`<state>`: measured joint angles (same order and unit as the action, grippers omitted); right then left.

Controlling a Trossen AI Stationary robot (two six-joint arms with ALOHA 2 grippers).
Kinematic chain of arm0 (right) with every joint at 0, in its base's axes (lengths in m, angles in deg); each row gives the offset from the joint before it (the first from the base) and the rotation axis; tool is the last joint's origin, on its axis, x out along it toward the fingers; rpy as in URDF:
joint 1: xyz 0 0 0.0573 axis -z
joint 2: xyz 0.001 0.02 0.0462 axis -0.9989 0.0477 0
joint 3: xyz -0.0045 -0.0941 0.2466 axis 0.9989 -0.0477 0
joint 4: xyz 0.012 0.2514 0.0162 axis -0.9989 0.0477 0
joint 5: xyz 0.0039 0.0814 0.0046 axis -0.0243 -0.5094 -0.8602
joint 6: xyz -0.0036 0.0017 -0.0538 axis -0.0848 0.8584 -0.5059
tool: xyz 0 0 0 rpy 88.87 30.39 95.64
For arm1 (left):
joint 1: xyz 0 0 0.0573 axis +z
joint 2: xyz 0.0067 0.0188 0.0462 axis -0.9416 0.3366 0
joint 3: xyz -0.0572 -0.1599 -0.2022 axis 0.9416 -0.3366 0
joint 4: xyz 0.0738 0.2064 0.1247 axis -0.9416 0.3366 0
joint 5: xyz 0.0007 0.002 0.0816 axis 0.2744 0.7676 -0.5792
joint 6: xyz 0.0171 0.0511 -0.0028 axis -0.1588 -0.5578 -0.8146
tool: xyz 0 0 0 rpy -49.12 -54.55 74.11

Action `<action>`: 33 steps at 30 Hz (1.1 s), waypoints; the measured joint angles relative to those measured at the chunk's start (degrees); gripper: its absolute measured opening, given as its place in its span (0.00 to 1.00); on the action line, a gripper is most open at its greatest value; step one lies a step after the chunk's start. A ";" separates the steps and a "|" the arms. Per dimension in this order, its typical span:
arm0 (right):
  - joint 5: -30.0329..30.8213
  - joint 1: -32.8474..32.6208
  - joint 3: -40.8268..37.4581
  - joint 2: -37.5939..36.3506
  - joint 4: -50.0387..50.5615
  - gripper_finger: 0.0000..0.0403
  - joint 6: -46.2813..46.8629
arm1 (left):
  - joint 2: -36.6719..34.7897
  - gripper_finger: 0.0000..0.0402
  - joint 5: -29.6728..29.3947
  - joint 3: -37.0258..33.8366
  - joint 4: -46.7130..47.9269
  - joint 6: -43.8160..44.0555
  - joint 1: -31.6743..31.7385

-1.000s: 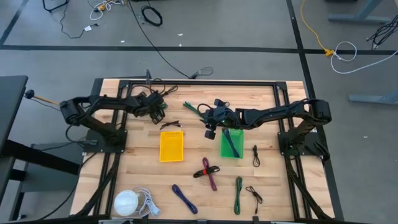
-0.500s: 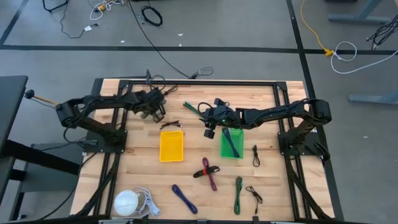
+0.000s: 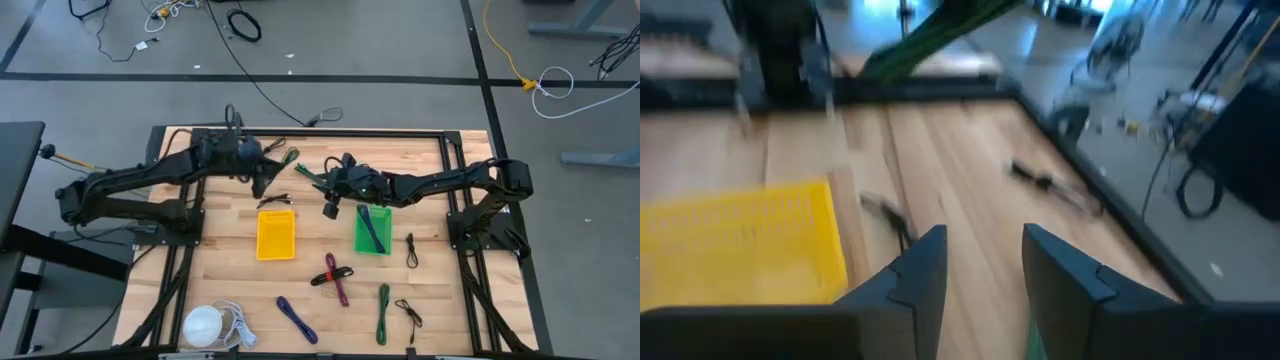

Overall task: Pick & Place USB Port
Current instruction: Put the black green charger cable into the green bin

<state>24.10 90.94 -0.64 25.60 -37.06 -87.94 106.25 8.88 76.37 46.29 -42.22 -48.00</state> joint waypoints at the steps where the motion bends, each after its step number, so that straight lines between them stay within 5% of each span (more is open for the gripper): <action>1: -0.01 -0.01 0.00 0.00 -1.79 0.33 -0.31 | -0.62 0.03 -0.02 -0.60 -1.58 0.09 -0.69; 8: -10.13 0.31 0.00 -0.02 -12.95 0.33 -0.09 | -0.77 0.03 -0.20 -5.95 -15.25 0.46 -5.46; 33: -14.97 0.48 0.00 -0.02 -20.59 0.33 2.27 | 4.55 0.03 -2.61 -8.01 -30.13 -2.56 -10.78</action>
<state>9.13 91.43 -0.64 25.58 -57.65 -85.67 110.80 6.27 68.36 16.16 -44.78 -58.78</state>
